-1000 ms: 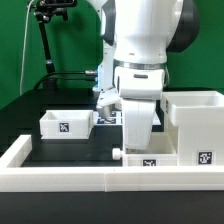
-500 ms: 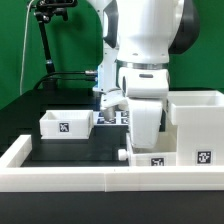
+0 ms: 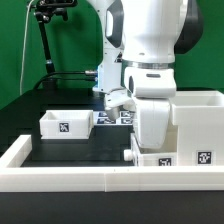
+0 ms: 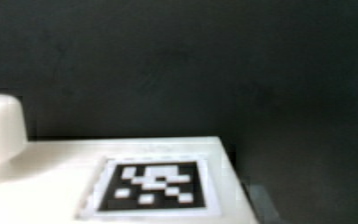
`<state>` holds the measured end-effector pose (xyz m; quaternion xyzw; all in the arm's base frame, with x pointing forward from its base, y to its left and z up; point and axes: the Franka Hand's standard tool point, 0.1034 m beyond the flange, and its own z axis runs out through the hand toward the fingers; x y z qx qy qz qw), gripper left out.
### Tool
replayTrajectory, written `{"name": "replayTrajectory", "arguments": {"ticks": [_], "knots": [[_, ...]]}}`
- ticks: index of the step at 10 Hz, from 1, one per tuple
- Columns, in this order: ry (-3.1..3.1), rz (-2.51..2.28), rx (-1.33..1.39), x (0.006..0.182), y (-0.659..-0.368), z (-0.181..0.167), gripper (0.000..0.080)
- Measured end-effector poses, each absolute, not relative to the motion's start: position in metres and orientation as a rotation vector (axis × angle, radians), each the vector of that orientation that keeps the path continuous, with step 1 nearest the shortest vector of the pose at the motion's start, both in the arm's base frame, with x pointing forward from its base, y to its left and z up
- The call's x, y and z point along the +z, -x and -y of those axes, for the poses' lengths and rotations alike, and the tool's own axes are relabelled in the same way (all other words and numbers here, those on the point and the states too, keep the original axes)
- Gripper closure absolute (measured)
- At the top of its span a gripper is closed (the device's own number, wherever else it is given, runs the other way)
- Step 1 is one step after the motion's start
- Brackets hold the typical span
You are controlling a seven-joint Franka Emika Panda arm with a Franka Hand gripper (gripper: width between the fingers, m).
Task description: Assemble drawer
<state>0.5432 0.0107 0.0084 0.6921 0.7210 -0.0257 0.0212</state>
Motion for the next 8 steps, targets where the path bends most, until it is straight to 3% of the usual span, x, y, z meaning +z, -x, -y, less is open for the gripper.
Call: {"name": "replayTrajectory", "arguments": {"ticks": [1, 2, 3, 4, 5, 6, 8], "knots": [[-2.146, -2.234, -0.079, 0.009, -0.543, -0.010, 0.0578], [-2.159, -2.218, -0.075, 0.012, -0.542, -0.011, 0.0578], [-2.157, -2.216, -0.071, 0.018, -0.542, -0.010, 0.0395], [-2.158, -2.214, -0.077, 0.024, -0.542, -0.009, 0.0261], [-2.156, -2.208, -0.071, 0.029, -0.542, -0.008, 0.0261], [-2.154, -2.203, -0.066, 0.037, -0.542, -0.007, 0.0173], [-2.149, -2.191, -0.063, 0.058, -0.541, -0.001, 0.0156]]}}
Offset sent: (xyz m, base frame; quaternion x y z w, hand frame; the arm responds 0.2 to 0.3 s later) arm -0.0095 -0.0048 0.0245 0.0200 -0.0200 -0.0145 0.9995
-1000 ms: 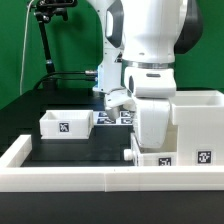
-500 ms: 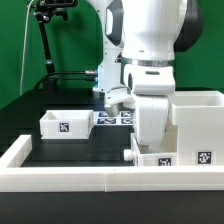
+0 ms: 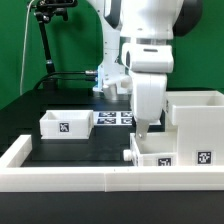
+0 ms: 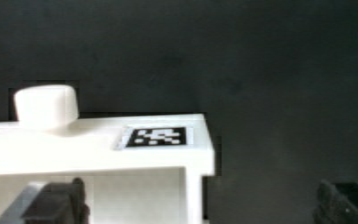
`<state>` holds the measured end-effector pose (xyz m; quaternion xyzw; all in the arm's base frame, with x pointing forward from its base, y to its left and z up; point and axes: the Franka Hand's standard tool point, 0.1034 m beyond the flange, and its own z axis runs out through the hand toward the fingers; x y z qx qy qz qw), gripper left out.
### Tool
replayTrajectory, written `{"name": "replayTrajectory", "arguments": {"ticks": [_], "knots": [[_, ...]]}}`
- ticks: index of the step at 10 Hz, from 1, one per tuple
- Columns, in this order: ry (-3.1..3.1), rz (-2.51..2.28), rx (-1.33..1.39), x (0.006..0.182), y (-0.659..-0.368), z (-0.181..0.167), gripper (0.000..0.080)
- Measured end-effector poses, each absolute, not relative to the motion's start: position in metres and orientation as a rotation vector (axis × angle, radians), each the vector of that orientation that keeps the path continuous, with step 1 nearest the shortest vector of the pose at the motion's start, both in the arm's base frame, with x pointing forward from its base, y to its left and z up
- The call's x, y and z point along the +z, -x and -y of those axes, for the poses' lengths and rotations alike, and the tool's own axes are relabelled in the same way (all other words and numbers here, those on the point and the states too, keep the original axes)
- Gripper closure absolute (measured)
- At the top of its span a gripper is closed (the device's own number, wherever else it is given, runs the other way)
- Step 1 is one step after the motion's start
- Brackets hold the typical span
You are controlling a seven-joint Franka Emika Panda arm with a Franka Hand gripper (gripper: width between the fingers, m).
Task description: Assemble drawer
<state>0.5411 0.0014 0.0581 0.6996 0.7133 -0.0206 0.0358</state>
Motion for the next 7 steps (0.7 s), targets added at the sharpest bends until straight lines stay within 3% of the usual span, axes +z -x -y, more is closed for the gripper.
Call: {"name": "replayTrajectory", "arguments": {"ticks": [2, 4, 7], "knots": [[-2.123, -2.207, -0.083, 0.070, -0.544, 0.023, 0.0151], [-2.103, -2.224, -0.088, 0.071, -0.544, 0.049, 0.0150], [-2.092, -2.249, -0.081, 0.070, -0.543, 0.060, 0.0150]]}}
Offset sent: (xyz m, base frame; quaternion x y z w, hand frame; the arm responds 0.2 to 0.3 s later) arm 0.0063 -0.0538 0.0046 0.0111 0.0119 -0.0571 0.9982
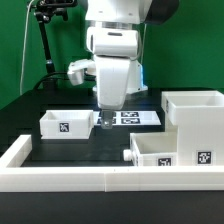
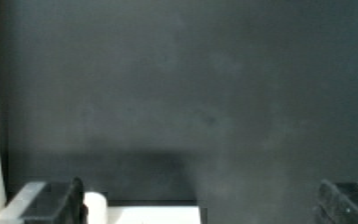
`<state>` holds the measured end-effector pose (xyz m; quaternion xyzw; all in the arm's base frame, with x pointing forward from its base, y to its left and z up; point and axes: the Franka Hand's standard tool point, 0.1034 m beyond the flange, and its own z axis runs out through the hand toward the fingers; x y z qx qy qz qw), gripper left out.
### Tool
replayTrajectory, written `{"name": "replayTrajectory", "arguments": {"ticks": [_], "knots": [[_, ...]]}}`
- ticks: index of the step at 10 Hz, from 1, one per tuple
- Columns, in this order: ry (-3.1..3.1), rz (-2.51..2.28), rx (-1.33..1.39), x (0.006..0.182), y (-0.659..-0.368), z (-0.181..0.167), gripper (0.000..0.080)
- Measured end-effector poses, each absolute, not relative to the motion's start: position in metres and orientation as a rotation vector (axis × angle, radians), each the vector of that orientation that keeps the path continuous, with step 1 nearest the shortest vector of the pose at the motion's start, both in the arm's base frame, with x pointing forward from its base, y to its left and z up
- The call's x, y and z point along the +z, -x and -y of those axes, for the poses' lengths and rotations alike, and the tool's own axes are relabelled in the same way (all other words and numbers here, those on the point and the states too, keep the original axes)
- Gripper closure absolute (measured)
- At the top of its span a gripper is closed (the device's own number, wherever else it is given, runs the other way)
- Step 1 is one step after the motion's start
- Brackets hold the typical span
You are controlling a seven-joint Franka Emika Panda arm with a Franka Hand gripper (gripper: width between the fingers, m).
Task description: Assemble drawer
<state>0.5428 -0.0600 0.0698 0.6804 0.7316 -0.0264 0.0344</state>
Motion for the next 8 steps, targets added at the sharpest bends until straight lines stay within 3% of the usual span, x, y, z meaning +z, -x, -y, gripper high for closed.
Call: {"name": "replayTrajectory", "arguments": {"ticks": [4, 8], "knots": [[-2.094, -2.379, -0.009, 0.053, -0.544, 0.093, 0.0150], [-2.212, -2.431, 0.056, 0.037, -0.547, 0.090, 0.0150]]}}
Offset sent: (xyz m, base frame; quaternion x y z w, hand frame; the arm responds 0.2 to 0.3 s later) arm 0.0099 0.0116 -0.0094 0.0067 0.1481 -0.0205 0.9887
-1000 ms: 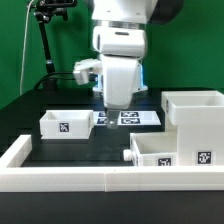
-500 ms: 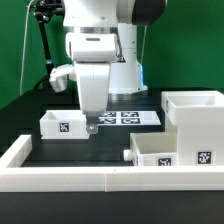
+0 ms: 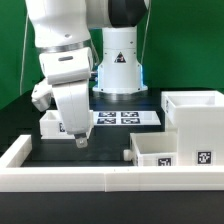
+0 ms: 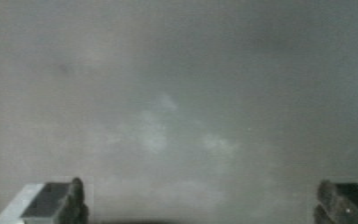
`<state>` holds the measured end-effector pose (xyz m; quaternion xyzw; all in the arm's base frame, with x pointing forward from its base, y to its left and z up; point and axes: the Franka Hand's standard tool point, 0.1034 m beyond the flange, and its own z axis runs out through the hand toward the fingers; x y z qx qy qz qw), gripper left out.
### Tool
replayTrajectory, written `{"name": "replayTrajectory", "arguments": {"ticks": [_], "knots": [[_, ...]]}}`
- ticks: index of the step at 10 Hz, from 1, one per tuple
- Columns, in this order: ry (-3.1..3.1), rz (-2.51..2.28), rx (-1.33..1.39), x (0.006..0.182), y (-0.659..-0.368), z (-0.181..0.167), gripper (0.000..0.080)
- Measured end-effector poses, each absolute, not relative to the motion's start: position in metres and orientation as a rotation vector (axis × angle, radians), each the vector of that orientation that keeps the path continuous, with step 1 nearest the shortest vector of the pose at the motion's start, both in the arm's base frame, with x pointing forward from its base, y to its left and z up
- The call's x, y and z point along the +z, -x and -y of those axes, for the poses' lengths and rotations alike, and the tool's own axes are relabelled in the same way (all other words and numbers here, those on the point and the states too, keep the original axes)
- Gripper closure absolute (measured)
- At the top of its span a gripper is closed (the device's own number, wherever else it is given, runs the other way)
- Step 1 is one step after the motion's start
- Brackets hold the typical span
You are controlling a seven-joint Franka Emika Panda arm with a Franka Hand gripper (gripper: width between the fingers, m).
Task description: Assemble drawer
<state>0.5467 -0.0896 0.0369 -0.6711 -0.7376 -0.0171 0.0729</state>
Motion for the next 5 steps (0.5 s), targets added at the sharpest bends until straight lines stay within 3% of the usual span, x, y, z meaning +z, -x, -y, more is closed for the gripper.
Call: {"name": "replayTrajectory", "arguments": {"ticks": [5], "knots": [[2.059, 2.143, -0.064, 0.031, -0.552, 0.042, 0.0150]]}}
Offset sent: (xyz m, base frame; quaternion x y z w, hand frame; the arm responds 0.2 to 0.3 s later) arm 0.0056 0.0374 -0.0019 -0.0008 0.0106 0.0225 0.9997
